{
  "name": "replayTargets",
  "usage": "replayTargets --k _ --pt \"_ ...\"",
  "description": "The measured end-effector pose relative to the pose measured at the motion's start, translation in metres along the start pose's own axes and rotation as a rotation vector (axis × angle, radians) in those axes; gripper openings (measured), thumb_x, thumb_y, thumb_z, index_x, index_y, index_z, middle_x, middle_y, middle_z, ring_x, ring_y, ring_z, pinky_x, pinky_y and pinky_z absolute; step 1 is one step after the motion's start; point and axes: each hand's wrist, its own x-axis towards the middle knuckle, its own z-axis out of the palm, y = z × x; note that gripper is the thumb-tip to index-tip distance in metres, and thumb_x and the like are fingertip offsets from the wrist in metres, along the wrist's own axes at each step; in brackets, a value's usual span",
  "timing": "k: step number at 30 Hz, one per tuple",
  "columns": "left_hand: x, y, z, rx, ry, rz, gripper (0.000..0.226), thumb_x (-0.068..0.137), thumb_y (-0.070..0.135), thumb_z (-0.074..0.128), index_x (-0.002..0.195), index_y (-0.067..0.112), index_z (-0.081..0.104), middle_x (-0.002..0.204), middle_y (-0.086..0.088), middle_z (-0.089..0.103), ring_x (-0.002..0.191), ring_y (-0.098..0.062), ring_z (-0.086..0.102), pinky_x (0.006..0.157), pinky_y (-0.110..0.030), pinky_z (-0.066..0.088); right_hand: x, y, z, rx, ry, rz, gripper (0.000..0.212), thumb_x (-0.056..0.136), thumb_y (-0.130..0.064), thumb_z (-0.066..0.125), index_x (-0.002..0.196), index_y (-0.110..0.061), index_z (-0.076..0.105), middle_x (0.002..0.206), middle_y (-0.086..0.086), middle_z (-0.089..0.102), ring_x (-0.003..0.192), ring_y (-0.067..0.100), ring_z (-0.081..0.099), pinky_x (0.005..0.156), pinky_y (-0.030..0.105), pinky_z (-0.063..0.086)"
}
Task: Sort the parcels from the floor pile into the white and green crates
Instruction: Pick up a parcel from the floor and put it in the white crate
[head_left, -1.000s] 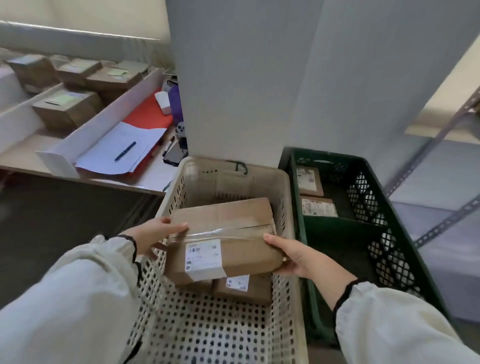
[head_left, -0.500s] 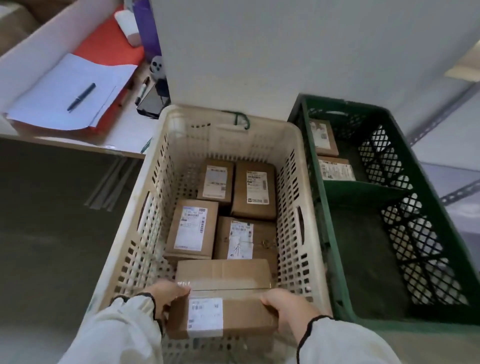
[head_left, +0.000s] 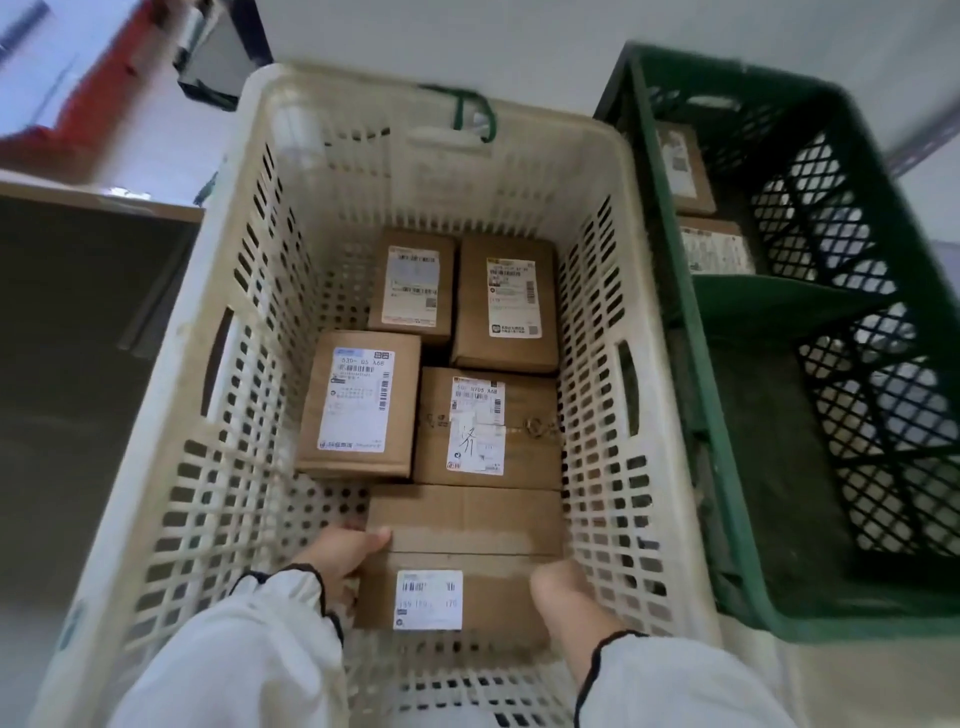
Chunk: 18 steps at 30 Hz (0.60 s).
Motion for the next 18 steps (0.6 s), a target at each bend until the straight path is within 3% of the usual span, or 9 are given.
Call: replayTargets --k 3,6,11,13,15,18 --pt "0.005 0.0 0.001 -0.004 0.007 0.004 0.013 0.092 0.017 0.061 0.086 0.01 0.053 0.092 -0.012 0.061 0.095 -0.032 0.055 0.088 -0.052 0.044 -0.006 0.0 0.007 -0.044 0.173 0.058 0.033 0.1 -0.021 0.041 0.123 -0.004 0.055 0.124 0.014 0.058 0.11 0.027 0.057 0.083 0.027 0.043" --pt "0.01 -0.003 0.004 -0.006 0.006 -0.004 0.012 0.091 0.018 0.062 0.088 0.009 0.055 0.09 -0.013 0.061 0.085 -0.03 0.056 0.081 -0.047 0.046 -0.013 0.0 0.005 -0.077 0.233 0.059 0.025 0.096 -0.021 0.049 0.109 -0.005 0.063 0.105 0.011 0.065 0.091 0.024 0.06 0.077 0.029 0.05" --pt "0.009 -0.004 0.005 -0.022 0.028 -0.019 0.03 0.09 0.023 0.063 0.112 0.004 0.055 0.11 -0.018 0.06 0.09 -0.031 0.056 0.067 -0.039 0.047 -0.016 -0.009 0.003 -0.164 0.244 -0.009 0.021 0.091 -0.01 0.049 0.107 -0.005 0.063 0.109 0.013 0.064 0.099 0.028 0.061 0.082 0.034 0.053" --pt "0.003 -0.001 0.004 -0.001 0.069 0.002 0.037 0.089 0.022 0.065 0.116 0.001 0.054 0.112 -0.019 0.059 0.097 -0.034 0.055 0.07 -0.042 0.046 -0.022 -0.014 -0.003 -0.134 0.231 -0.032 0.02 0.092 -0.012 0.051 0.107 -0.005 0.062 0.11 0.012 0.064 0.099 0.028 0.061 0.082 0.033 0.053" --pt "-0.007 0.004 0.005 0.035 0.12 0.034 0.039 0.088 0.021 0.065 0.116 -0.004 0.055 0.101 -0.019 0.059 0.09 -0.033 0.056 0.074 -0.04 0.048 -0.028 -0.021 -0.012 -0.126 0.225 -0.065 0.023 0.093 -0.016 0.053 0.112 -0.005 0.06 0.113 0.012 0.063 0.103 0.027 0.061 0.082 0.032 0.051" --pt "-0.029 0.019 0.004 0.093 0.161 0.135 0.034 0.089 0.018 0.063 0.112 -0.006 0.057 0.077 -0.011 0.053 0.068 -0.023 0.048 0.065 -0.03 0.04 -0.042 -0.037 -0.032 -0.129 0.153 -0.115 0.033 0.093 -0.022 0.055 0.121 -0.005 0.057 0.118 0.011 0.061 0.107 0.026 0.06 0.085 0.031 0.05"
